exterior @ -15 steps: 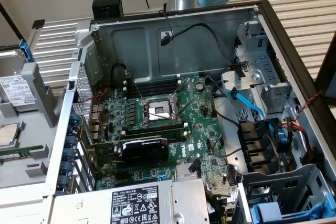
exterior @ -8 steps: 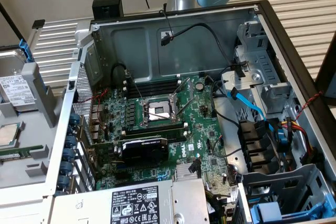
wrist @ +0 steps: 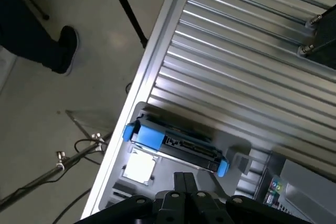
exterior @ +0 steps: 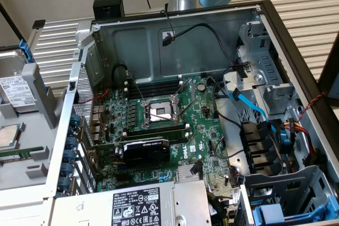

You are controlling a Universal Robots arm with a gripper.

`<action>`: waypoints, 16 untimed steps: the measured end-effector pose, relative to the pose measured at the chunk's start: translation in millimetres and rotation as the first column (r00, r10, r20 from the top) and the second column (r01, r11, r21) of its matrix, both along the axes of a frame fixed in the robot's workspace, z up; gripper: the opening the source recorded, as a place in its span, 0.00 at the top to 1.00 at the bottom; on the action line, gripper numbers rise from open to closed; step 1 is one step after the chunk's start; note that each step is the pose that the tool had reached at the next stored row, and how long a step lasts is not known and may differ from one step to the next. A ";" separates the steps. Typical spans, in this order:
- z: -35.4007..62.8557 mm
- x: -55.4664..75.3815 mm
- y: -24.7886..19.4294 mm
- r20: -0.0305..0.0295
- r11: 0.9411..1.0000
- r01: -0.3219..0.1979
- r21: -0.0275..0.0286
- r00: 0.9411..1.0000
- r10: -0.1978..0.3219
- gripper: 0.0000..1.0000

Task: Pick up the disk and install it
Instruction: 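Pick up the disk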

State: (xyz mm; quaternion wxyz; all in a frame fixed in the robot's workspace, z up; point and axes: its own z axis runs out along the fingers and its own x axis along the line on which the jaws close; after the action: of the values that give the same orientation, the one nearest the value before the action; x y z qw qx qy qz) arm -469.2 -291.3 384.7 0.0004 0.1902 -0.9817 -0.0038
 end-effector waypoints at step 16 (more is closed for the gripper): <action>-0.1 0.0 0.0 0.000 0.958 -0.287 0.000 0.958 0.287 0.89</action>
State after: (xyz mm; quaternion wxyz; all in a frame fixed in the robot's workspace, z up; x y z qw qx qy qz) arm -469.2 -291.4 384.6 0.0008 0.3306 -0.9438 -0.0037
